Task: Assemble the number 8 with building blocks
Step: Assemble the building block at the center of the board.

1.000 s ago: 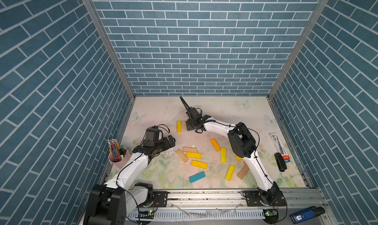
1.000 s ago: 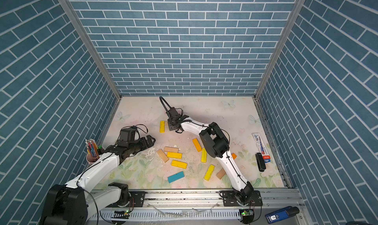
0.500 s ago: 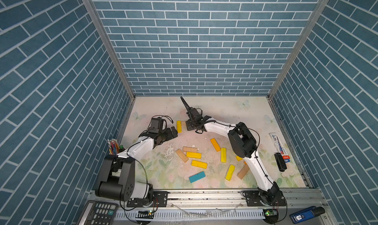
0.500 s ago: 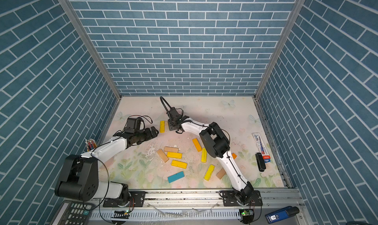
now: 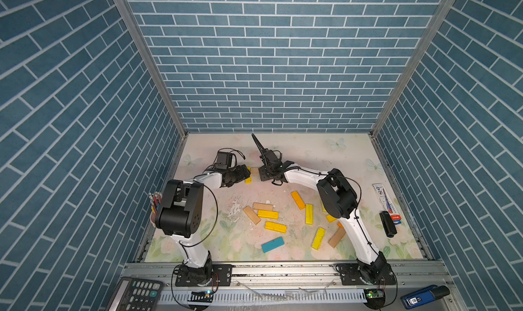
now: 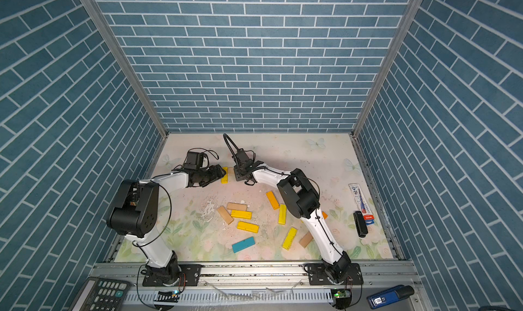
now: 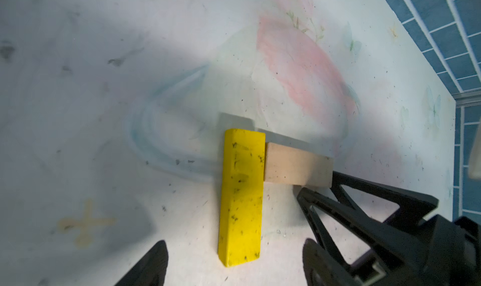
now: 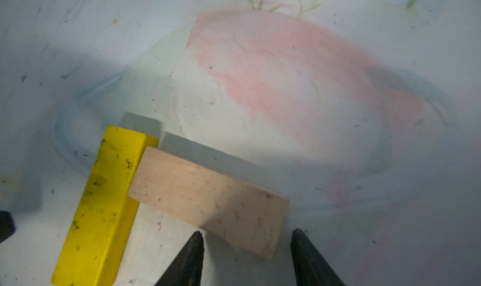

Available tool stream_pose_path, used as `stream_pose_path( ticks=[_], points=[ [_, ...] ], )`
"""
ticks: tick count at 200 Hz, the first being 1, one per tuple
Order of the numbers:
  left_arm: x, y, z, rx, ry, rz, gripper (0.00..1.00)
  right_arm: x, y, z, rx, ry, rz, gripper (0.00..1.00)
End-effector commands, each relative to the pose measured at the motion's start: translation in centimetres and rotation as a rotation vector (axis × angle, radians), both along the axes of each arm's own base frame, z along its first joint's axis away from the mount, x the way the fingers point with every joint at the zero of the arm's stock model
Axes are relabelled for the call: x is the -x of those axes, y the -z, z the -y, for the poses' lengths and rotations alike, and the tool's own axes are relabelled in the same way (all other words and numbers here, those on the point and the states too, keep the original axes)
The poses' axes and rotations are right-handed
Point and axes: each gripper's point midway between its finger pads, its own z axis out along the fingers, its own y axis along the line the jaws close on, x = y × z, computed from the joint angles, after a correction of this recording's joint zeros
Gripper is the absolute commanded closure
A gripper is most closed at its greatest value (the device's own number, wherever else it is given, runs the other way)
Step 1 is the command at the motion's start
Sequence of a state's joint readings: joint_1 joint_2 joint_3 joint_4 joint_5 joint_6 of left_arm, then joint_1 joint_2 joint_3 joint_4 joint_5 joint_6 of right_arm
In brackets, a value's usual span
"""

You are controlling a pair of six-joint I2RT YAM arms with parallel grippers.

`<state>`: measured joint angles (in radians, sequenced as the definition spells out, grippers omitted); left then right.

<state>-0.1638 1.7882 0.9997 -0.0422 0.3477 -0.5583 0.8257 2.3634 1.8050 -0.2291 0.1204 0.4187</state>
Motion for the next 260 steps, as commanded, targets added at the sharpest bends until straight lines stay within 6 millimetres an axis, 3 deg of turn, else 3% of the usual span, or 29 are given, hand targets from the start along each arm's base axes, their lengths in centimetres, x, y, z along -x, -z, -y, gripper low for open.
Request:
stream_pose_path(
  ticks=[1,54,94,141,260],
  points=[
    [-1.3,-0.3,0.8,0.042,0.028,0.021,0.18,1.2,1.8,1.6,0.055,0.007,-0.067,0.45],
    [-3.0,0.3,2.0,0.087,0.069,0.023,0.21,1.2,1.8,1.5,0.050,0.006,-0.069,0.45],
    [-3.9,0.5,2.2,0.084,0.078,0.034,0.29,1.2,1.9,1.5,0.050,0.006,-0.069,0.45],
    [-4.7,0.5,2.2,0.075,0.085,0.044,0.31,1.2,2.0,1.6,0.053,0.006,-0.071,0.46],
    [-4.8,0.7,2.3,0.080,0.083,0.038,0.33,1.1,2.0,1.4,0.037,0.020,-0.071,0.47]
  ],
)
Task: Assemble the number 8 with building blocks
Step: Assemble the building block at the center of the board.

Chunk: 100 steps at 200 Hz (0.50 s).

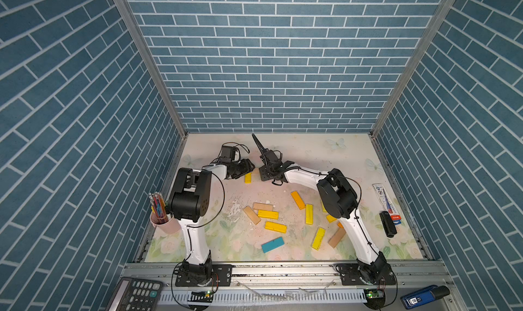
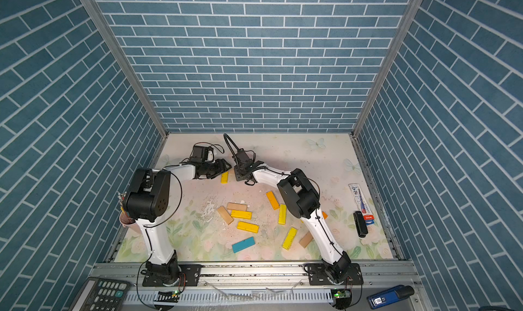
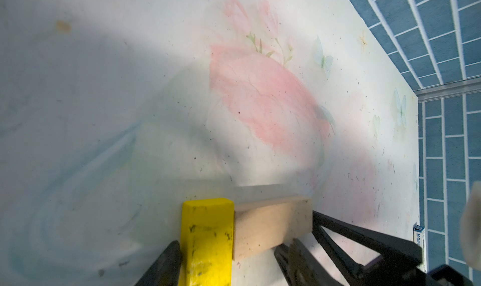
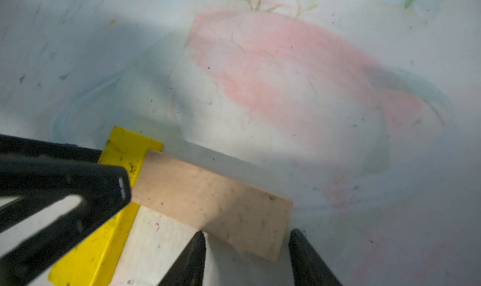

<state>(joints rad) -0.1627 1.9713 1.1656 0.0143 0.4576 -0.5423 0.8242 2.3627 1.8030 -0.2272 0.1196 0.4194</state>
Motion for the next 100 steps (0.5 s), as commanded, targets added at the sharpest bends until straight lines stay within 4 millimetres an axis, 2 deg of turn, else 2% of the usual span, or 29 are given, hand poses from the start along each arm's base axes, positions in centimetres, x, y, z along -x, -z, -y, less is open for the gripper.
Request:
stream_pose_path(
  ticks=[1,100],
  points=[
    [-0.45,-0.10,-0.13,-0.002,0.002,0.006,0.33,1.14,1.94,1.36,0.037,0.019,-0.070,0.47],
    [-0.68,0.03,0.00,0.002,0.006,0.000,0.31,0.82,1.99,1.19,0.015,0.050,-0.072,0.50]
  ],
)
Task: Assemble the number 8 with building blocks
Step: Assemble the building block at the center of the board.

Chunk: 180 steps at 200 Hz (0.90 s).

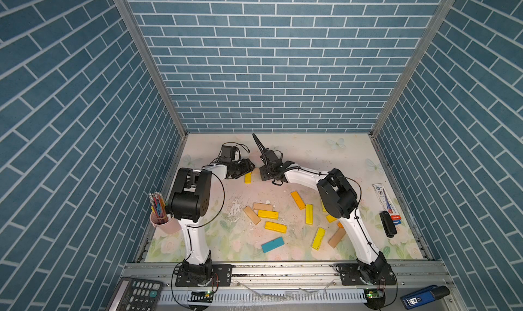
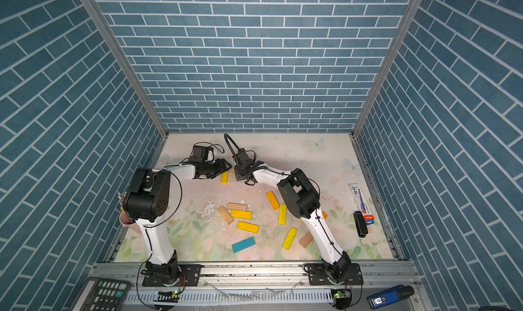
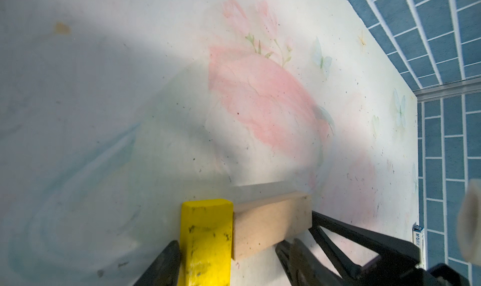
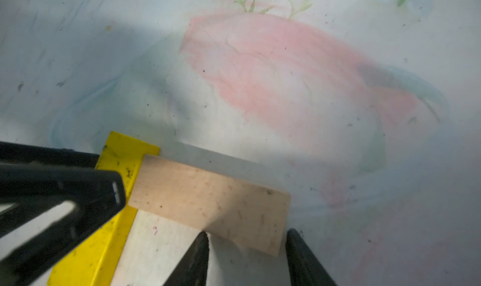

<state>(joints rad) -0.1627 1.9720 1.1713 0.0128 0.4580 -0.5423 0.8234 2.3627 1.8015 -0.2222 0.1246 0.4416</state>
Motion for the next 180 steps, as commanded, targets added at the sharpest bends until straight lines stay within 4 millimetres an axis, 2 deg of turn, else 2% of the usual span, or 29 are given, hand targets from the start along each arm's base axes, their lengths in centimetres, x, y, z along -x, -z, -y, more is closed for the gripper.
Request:
stream_pose_path(
  ticks=[1,39,180],
  points=[
    [-0.6,0.2,-0.1,0.001,0.005,-0.004,0.31,1.0,2.0,1.1,0.025,0.028,-0.069,0.50],
    [-0.7,0.1,0.0,0.005,0.003,-0.003,0.30,0.9,2.1,1.1,0.029,0.029,-0.072,0.36],
    [-0.7,0.1,0.1,0.014,-0.003,-0.008,0.30,0.8,2.3,0.0,0.028,0.056,-0.078,0.35]
  ],
)
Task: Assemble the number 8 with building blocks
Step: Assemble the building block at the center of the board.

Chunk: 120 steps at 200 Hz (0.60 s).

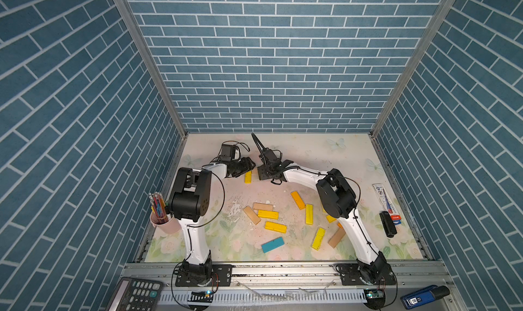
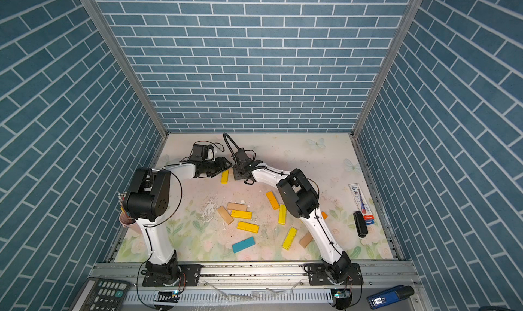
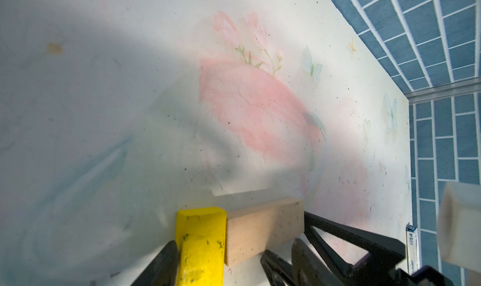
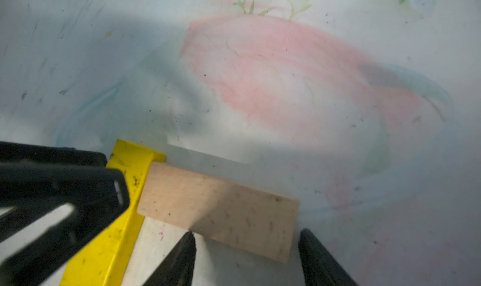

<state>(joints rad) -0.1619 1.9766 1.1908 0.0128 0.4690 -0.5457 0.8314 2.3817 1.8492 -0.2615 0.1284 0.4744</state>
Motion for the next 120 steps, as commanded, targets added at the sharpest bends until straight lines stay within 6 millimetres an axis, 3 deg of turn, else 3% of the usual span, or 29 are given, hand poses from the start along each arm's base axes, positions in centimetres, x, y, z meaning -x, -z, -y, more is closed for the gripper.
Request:
stream_pose_path(
  ticks=[1,59,120],
  points=[
    [-0.2,0.6,-0.1,0.001,-0.008,-0.019,0.30,0.8,2.5,0.5,0.035,0.036,-0.061,0.36],
    [-0.4,0.6,-1.4,0.016,-0.091,-0.032,0.32,0.9,2.7,0.3,0.026,0.046,-0.065,0.38],
    [-0.3,0.6,-1.4,0.018,-0.084,-0.037,0.33,1.0,2.7,-0.1,0.013,0.037,-0.068,0.37]
  ],
)
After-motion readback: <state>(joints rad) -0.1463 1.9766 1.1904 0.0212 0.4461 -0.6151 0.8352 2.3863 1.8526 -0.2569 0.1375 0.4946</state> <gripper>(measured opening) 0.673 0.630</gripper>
